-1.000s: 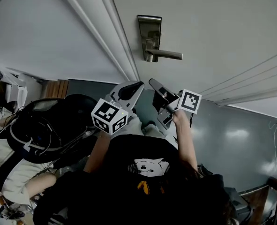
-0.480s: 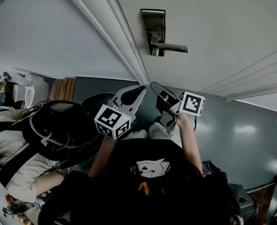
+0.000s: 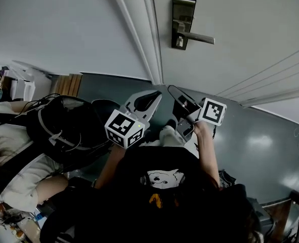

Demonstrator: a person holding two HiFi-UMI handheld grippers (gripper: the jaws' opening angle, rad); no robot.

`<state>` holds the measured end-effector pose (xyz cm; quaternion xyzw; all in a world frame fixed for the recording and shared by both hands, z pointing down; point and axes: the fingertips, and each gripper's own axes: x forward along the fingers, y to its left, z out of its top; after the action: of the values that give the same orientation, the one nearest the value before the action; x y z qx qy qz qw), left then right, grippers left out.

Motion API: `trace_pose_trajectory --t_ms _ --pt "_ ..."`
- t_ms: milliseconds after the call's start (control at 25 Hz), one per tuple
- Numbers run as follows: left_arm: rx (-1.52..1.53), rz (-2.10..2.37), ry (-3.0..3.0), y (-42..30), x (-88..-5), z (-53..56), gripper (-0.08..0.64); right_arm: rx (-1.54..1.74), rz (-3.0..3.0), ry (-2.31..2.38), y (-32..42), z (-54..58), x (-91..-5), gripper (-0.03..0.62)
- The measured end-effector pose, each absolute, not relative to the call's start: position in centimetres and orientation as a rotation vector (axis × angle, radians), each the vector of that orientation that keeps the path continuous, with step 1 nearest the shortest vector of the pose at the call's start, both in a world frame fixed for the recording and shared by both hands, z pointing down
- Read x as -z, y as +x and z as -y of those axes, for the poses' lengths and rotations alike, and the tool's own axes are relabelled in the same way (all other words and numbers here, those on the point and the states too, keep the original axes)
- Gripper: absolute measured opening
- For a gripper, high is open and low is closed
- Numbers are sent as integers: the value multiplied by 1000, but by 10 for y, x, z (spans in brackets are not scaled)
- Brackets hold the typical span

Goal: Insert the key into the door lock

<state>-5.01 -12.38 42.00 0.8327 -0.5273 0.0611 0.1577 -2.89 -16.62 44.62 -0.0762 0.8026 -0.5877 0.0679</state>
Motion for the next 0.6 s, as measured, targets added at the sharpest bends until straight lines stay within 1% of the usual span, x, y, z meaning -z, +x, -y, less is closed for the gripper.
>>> trace_pose_trajectory --t_ms 400,600 --pt "-161 1501 2372 -49 -425 47 15 1758 -2424 -234 -28 89 -444 46" --pt "-142 1489 2374 -48 -428 14 15 1715 -2438 -285 -19 56 -445 23"
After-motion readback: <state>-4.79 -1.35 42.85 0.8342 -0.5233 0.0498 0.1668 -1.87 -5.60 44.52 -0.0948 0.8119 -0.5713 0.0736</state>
